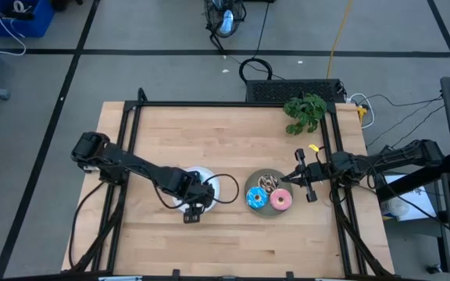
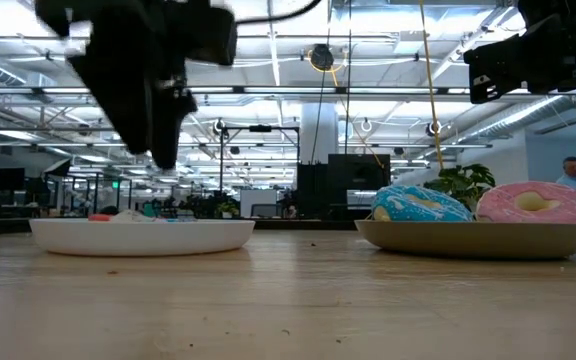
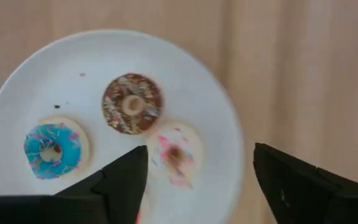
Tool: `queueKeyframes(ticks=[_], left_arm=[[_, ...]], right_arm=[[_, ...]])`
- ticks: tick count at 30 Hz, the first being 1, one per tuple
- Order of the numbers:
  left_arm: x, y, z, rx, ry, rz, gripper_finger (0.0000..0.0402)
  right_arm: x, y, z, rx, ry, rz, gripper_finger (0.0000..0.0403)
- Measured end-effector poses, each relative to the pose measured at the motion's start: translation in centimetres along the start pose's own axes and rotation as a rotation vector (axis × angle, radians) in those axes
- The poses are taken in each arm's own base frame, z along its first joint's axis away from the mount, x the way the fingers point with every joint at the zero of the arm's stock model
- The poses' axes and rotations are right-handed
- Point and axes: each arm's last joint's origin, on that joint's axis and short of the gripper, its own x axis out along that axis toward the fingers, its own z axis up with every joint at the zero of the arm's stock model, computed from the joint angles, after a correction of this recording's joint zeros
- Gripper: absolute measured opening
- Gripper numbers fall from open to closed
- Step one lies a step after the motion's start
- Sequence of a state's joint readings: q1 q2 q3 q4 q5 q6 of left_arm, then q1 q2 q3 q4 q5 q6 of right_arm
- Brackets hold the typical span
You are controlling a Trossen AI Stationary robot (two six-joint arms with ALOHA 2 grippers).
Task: Pick & Place donuts
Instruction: Return to Home Position
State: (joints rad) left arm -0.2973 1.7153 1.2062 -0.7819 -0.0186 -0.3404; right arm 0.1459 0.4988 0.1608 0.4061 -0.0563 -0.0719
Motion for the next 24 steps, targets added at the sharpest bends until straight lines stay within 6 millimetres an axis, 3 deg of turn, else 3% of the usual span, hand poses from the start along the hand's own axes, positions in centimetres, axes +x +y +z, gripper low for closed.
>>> queueKeyframes(ticks=[6, 10, 13, 16, 20, 22, 24], left_arm=[[-6.1, -1.0, 1.6, 0.105, 0.109, -0.089, 0.0205], [-10.4, -1.3, 1.5, 0.198, 0.149, -0.043, 0.0099], [-13.8, -0.9, 0.7, 0.194, 0.082, 0.009, 0.0019], [-17.0, 0.1, -0.9, 0.179, -0.038, 0.075, 0.0017], [-20.9, 1.5, -3.7, 0.181, -0.322, 0.186, 0.0014], [-21.2, 2.0, -4.7, 0.218, -0.539, 0.203, 0.0005], [-19.9, 2.5, -5.8, 0.261, -0.718, 0.196, 0.0006]], right_arm=[[0.0, 0.0, 0.2, -0.001, -0.024, -0.002, 0.0000], [0.0, 0.0, 0.2, -0.002, -0.025, -0.003, 0.0000], [0.0, 0.0, 0.4, 0.002, -0.038, -0.003, 0.0000], [0.0, 0.0, 0.4, 0.002, -0.039, -0.003, 0.0000], [0.0, 0.0, 0.4, -0.019, -0.039, -0.004, 0.0000], [0.0, 0.0, 0.4, -0.057, -0.039, -0.005, 0.0000], [0.0, 0.0, 0.4, -0.080, -0.039, -0.006, 0.0000]])
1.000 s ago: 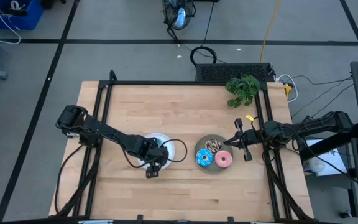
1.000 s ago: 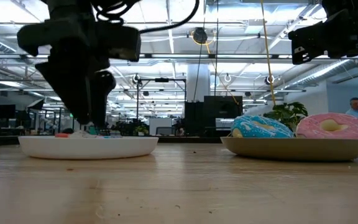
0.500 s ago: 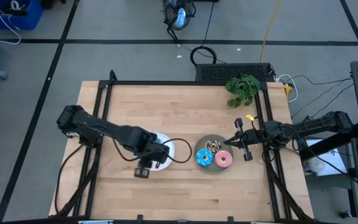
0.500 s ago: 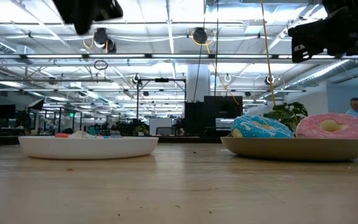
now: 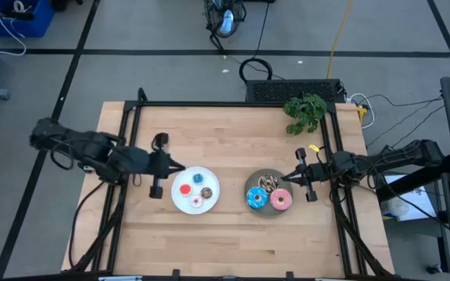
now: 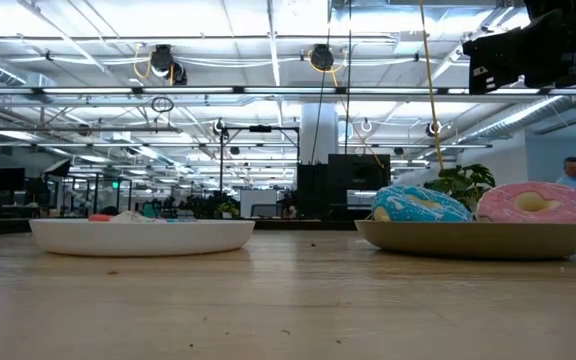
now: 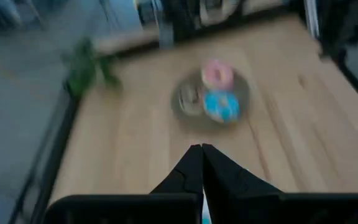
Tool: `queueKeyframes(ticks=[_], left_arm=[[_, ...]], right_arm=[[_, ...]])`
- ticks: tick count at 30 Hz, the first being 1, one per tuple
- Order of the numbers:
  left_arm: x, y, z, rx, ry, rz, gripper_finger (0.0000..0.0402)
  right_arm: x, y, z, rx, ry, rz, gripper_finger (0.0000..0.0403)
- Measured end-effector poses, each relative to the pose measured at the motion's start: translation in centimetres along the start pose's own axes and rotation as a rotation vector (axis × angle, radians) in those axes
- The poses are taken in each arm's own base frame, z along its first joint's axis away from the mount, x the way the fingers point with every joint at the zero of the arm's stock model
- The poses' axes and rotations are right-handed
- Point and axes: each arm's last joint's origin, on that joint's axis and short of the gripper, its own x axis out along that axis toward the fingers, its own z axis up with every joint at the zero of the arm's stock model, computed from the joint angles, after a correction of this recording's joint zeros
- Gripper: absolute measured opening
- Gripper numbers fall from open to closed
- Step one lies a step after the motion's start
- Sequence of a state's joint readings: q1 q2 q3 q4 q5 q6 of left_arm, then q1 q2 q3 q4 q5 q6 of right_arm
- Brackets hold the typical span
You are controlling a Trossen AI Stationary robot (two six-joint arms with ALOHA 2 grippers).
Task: Pick & Place donuts
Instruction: Return to Home Position
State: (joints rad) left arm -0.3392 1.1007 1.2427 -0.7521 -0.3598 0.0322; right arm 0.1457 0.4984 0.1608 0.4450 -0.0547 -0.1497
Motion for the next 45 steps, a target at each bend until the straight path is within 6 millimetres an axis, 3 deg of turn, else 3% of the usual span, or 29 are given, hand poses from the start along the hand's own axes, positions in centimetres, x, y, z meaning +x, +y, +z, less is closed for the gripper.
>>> queueKeyframes(ticks=[2, 6, 9, 12, 14, 21, 25, 35, 45], left_arm=[[0.9, 0.2, -2.3, 0.004, -0.118, 0.042, 0.0009], [1.2, 1.5, -7.5, -0.071, -0.166, 0.226, 0.0004], [-0.4, 1.9, -9.9, -0.136, -0.256, 0.225, 0.0005], [-1.3, 1.8, -11.9, -0.194, -0.467, 0.194, 0.0004], [-1.0, 1.7, -13.2, -0.198, -0.561, 0.190, 0.0004], [0.8, 1.0, -18.4, -0.185, -0.622, 0.220, 0.0004], [1.5, 0.8, -19.9, -0.195, -0.618, 0.223, 0.0003], [1.0, 0.7, -21.0, -0.156, -0.589, 0.220, 0.0002], [0.6, 0.4, -22.1, -0.138, -0.533, 0.144, 0.0004]], right_arm=[[0.0, 0.0, 0.0, 0.002, 0.001, 0.000, 0.0000], [0.0, 0.0, 0.0, 0.003, 0.001, 0.000, 0.0000], [0.0, 0.0, 0.0, 0.006, 0.001, 0.001, 0.0000], [0.0, 0.0, 0.0, -0.004, -0.002, 0.000, 0.0000], [0.0, 0.0, 0.1, -0.022, -0.007, -0.004, 0.0000], [-0.1, 0.0, 0.1, -0.036, -0.004, -0.006, 0.0000], [-0.7, -0.1, 0.6, -0.032, -0.043, -0.008, 0.0000], [-2.6, -0.1, 1.4, 0.000, -0.127, 0.018, 0.0000], [-3.8, 0.0, -0.1, 0.012, -0.138, -0.063, 0.0000]])
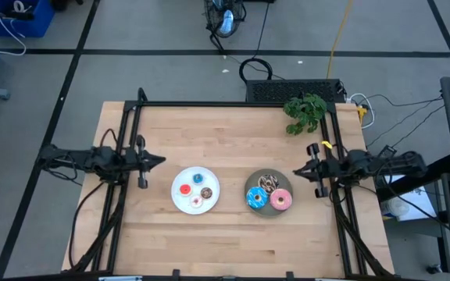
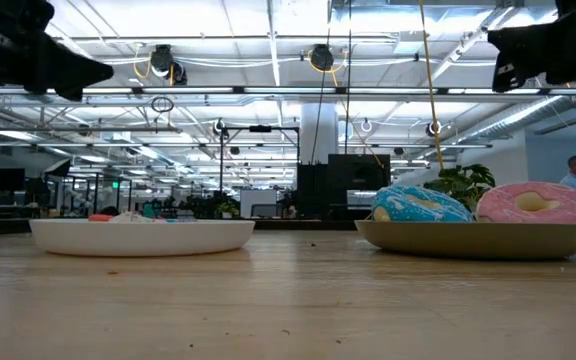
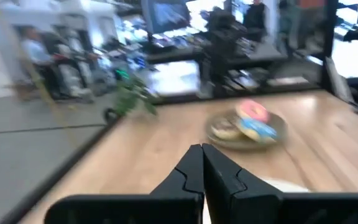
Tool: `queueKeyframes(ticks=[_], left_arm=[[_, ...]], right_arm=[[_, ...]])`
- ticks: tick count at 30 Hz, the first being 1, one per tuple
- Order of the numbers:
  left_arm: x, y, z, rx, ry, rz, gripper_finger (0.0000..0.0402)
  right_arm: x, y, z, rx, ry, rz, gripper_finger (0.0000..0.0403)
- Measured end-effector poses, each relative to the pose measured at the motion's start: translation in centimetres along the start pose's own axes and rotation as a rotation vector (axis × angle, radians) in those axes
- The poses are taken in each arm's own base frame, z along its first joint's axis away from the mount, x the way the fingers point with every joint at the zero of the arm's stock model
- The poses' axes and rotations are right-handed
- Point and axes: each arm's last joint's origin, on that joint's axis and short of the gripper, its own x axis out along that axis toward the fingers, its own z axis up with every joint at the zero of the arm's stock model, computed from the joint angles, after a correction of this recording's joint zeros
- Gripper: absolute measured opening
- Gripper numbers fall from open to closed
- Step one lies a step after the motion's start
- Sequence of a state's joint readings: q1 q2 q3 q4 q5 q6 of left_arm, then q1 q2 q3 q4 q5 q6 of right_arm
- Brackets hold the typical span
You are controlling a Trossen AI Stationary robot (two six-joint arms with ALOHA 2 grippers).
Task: Pick & Place donuts
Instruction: Return to Home Position
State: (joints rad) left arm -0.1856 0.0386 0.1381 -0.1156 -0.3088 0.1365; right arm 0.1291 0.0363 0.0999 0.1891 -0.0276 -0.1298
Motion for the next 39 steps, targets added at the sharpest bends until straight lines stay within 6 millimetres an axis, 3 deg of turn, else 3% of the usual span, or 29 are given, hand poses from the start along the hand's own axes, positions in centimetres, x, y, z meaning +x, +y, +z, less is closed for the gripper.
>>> queueKeyframes(ticks=[12, 39], left_arm=[[0.5, -0.7, -2.4, -0.010, 0.076, -0.080, 0.0002], [0.8, -0.5, -2.6, 0.013, 0.047, -0.051, 0.0007]], right_arm=[[-0.2, -0.1, -0.4, 0.039, -0.023, -0.020, 0.0000], [-0.2, -0.2, -0.4, 0.088, -0.026, -0.049, 0.0000]])
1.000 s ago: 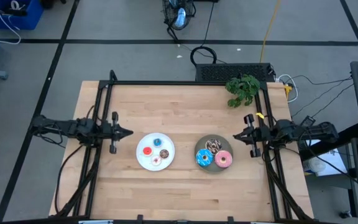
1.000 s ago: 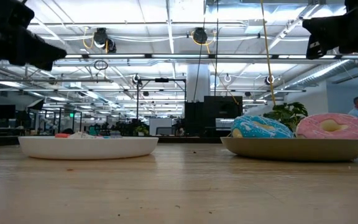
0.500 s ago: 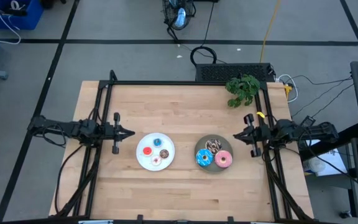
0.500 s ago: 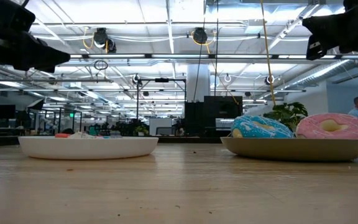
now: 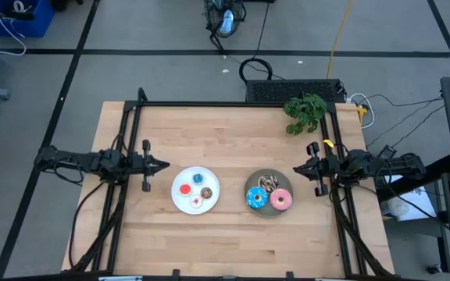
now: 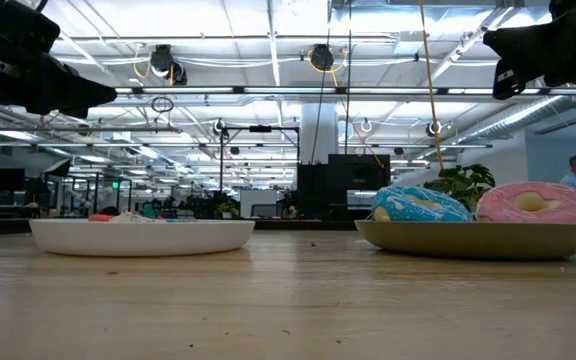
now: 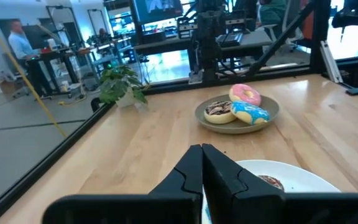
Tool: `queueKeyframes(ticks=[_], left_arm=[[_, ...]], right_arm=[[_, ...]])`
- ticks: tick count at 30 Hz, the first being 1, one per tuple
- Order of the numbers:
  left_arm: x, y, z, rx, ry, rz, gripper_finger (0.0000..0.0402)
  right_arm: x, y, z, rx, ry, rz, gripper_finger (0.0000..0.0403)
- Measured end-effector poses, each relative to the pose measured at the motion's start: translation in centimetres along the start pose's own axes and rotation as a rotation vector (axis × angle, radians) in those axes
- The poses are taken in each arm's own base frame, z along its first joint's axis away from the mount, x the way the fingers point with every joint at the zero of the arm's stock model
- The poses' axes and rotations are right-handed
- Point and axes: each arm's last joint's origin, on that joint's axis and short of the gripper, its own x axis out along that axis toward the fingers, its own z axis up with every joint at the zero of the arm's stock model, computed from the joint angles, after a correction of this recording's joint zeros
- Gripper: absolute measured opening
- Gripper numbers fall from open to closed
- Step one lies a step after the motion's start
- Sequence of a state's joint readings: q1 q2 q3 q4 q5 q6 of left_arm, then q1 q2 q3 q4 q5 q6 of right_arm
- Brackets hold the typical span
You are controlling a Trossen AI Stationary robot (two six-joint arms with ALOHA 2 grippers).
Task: Pick & Place donuts
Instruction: Return to Home Position
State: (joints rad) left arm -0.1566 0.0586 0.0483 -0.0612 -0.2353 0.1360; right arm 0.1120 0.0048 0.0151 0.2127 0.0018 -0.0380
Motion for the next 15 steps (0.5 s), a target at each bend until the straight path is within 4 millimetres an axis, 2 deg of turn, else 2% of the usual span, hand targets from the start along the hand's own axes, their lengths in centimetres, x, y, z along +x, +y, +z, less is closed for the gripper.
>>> queueKeyframes(ticks=[7, 15], left_arm=[[0.01, 0.02, 0.03, 0.047, -0.005, 0.006, 0.0034], [0.01, 0.03, 0.05, 0.037, -0.008, 0.010, 0.0036]], right_arm=[[0.00, 0.00, 0.18, 0.000, -0.019, 0.001, 0.0000], [0.00, 0.00, 0.17, -0.015, -0.018, 0.001, 0.0000]])
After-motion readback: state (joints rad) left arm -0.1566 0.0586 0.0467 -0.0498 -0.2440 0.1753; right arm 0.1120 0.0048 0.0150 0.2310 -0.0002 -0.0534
